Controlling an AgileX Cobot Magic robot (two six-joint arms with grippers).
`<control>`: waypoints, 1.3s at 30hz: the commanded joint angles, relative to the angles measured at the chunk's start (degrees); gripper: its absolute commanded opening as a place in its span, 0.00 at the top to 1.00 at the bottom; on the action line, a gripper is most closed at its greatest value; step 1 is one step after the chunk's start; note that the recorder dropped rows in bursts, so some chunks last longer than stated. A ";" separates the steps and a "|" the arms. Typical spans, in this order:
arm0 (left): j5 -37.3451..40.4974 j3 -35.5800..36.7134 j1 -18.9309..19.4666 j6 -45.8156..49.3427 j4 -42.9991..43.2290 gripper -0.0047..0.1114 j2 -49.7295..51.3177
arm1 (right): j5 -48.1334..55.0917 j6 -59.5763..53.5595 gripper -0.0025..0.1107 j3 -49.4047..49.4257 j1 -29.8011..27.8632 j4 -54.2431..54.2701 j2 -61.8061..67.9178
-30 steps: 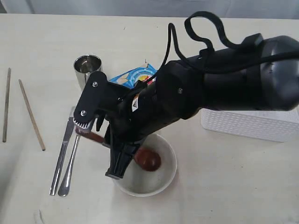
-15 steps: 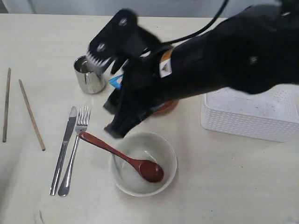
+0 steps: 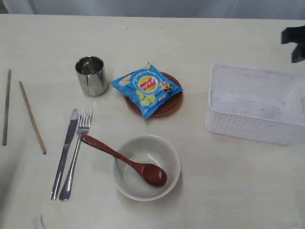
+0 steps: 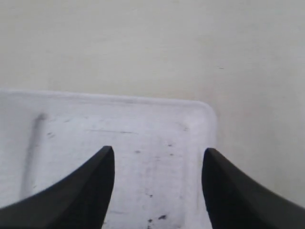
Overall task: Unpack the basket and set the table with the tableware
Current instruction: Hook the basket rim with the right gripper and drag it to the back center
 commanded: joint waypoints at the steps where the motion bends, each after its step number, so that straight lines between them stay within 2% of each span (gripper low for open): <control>1: -0.17 0.23 0.15 0.00 0.15 0.96 -0.16 | 0.71 -0.16 0.51 -0.09 -8.69 2.81 4.67; 4: -0.17 0.23 0.15 0.00 0.15 0.96 -0.16 | 1.34 -4.04 0.51 -0.09 -10.82 6.86 9.67; 16: -0.17 0.23 0.15 0.00 0.15 0.96 -0.16 | -1.20 -8.76 0.53 -0.09 -10.75 10.61 21.33; 18: -0.17 0.23 0.15 0.00 0.15 0.96 -0.16 | -2.99 -8.76 0.66 -0.09 -10.75 10.61 21.69; 21: -0.17 0.23 0.15 0.00 0.15 0.96 -0.16 | -4.40 -8.76 0.98 -1.25 -10.75 10.61 21.69; 25: -0.17 0.23 0.15 0.00 0.15 0.96 -0.16 | -5.65 -8.76 0.97 -4.98 -10.75 13.31 21.75; 30: -0.17 0.23 0.15 0.00 0.15 0.96 -0.16 | -5.28 -10.96 0.98 -14.66 -9.29 23.48 22.62; 36: -0.17 0.23 0.15 0.00 0.15 0.96 -0.16 | -1.65 -6.82 0.98 -32.13 -0.66 23.78 30.28; 39: -0.17 0.23 0.15 0.00 0.15 0.96 -0.16 | 1.96 -3.16 0.98 -44.82 3.67 23.78 37.82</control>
